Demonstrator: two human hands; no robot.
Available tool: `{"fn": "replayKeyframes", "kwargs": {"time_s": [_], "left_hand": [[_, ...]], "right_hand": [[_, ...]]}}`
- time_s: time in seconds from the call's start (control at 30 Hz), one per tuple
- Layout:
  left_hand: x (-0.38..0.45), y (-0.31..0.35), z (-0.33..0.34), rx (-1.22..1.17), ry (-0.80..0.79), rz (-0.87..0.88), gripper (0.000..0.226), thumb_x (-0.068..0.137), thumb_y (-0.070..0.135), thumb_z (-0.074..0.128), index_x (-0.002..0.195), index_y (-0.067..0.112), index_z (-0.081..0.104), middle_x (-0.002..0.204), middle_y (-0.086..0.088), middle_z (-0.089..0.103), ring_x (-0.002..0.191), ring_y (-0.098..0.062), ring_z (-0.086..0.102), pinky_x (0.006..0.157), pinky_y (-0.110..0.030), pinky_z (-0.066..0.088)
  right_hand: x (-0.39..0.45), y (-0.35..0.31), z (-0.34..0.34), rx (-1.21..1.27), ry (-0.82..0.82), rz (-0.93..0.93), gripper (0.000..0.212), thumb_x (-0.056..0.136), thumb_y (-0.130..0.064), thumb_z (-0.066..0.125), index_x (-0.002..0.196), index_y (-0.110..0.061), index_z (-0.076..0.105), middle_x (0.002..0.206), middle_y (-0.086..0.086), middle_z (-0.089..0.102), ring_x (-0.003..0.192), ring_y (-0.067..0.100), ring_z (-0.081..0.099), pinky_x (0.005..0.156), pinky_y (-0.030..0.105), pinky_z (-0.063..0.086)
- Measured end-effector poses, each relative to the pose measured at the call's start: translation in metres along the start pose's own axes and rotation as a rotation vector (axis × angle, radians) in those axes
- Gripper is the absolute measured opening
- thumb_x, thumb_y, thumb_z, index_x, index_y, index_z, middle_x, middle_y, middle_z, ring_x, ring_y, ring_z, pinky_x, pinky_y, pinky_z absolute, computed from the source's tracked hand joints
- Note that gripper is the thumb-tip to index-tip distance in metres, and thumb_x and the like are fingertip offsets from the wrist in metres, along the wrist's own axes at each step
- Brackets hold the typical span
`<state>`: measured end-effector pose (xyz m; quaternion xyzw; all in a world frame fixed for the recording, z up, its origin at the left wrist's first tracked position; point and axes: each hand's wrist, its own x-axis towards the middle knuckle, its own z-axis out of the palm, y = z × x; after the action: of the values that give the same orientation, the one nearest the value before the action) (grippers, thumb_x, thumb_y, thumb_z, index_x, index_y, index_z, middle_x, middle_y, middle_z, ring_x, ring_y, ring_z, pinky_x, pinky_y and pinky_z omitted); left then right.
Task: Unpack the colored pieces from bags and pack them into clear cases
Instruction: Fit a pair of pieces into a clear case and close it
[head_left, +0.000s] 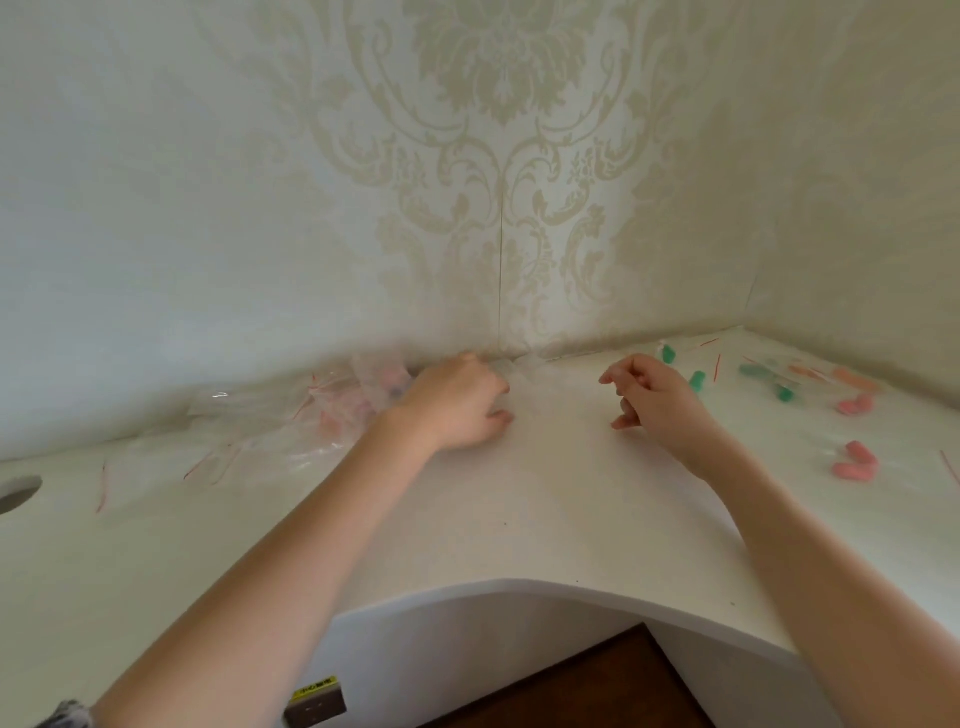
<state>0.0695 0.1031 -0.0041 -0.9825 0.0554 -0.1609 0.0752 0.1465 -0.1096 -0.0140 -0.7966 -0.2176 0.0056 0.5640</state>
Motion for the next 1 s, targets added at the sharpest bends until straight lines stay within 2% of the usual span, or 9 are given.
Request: {"fn": "replayKeyframes", "kwargs": {"time_s": [0.13,0.2,0.27,0.37,0.47,0.6,0.7,0.87,1.0], "left_hand": [[-0.001,-0.004,0.023,-0.171,0.073,-0.022,0.020,0.091,0.016,0.052,0.105,0.013,0.066,0.111,-0.009,0.065,0.106,-0.028,0.059,0.084,-0.037,0.047],[0.000,-0.004,0.023,-0.442,0.174,-0.123,0.029,0.084,0.013,0.065,0.113,0.015,0.065,0.116,-0.007,0.064,0.108,-0.025,0.059,0.091,-0.034,0.046],[0.003,0.008,0.017,-0.778,0.279,-0.217,0.038,0.072,0.010,0.079,0.106,0.021,0.065,0.111,-0.004,0.064,0.102,-0.018,0.061,0.090,-0.030,0.049],[0.005,0.025,0.016,-1.116,0.314,-0.259,0.046,0.063,0.005,0.085,0.090,0.030,0.056,0.095,0.003,0.062,0.091,-0.011,0.061,0.083,-0.023,0.052],[0.005,0.033,0.021,-0.937,0.354,-0.185,0.049,0.067,0.005,0.082,0.103,0.020,0.053,0.094,0.004,0.061,0.095,-0.014,0.061,0.088,-0.030,0.052],[0.002,0.041,0.023,-0.732,0.389,-0.042,0.054,0.072,0.000,0.072,0.118,0.016,0.048,0.110,-0.003,0.064,0.105,-0.017,0.060,0.090,-0.038,0.049],[0.001,0.045,0.023,-0.678,0.361,0.009,0.062,0.074,-0.002,0.069,0.125,0.021,0.043,0.114,-0.002,0.063,0.108,-0.019,0.055,0.089,-0.032,0.046],[0.000,0.048,0.020,-0.603,0.342,0.038,0.063,0.079,0.000,0.068,0.132,0.022,0.041,0.120,-0.002,0.062,0.113,-0.014,0.049,0.081,-0.012,0.030],[-0.001,0.049,0.018,-0.659,0.371,0.047,0.073,0.079,-0.006,0.066,0.133,0.029,0.032,0.122,-0.005,0.062,0.112,-0.018,0.057,0.087,-0.017,0.040]], "right_hand": [[0.000,-0.001,0.004,-0.060,-0.012,-0.048,0.024,0.098,-0.004,0.040,0.104,-0.010,0.063,0.075,0.003,0.046,0.060,0.012,0.048,0.069,0.025,0.057],[0.001,-0.004,0.007,-0.051,-0.015,-0.055,0.031,0.095,0.003,0.037,0.101,-0.012,0.064,0.086,0.005,0.051,0.065,0.012,0.055,0.064,0.018,0.054],[0.000,-0.006,0.009,-0.054,-0.015,-0.084,0.040,0.089,0.009,0.032,0.097,-0.015,0.063,0.092,0.007,0.053,0.067,0.011,0.057,0.058,0.017,0.049],[-0.002,-0.008,0.014,-0.035,-0.012,-0.075,0.041,0.087,0.004,0.031,0.092,-0.021,0.064,0.076,0.003,0.051,0.061,0.013,0.047,0.059,0.026,0.039],[-0.006,-0.009,0.018,-0.064,-0.022,-0.056,0.034,0.096,-0.008,0.033,0.096,-0.021,0.065,0.070,-0.004,0.046,0.062,0.011,0.041,0.060,0.024,0.033],[-0.014,-0.015,0.025,-0.252,-0.078,-0.050,0.033,0.102,-0.033,0.033,0.101,-0.020,0.062,0.083,-0.015,0.052,0.076,0.002,0.048,0.064,0.017,0.036],[-0.016,-0.019,0.030,-0.372,-0.109,-0.020,0.041,0.095,-0.053,0.041,0.098,-0.017,0.060,0.073,-0.008,0.050,0.062,0.007,0.044,0.053,0.021,0.031],[-0.018,-0.020,0.034,-0.461,-0.068,-0.018,0.035,0.086,-0.051,0.057,0.091,-0.017,0.059,0.067,-0.007,0.046,0.055,0.006,0.041,0.047,0.020,0.026],[-0.017,-0.023,0.033,-0.378,-0.095,0.002,0.028,0.091,-0.043,0.052,0.082,-0.018,0.058,0.065,-0.007,0.045,0.056,0.008,0.039,0.052,0.021,0.027]]}}
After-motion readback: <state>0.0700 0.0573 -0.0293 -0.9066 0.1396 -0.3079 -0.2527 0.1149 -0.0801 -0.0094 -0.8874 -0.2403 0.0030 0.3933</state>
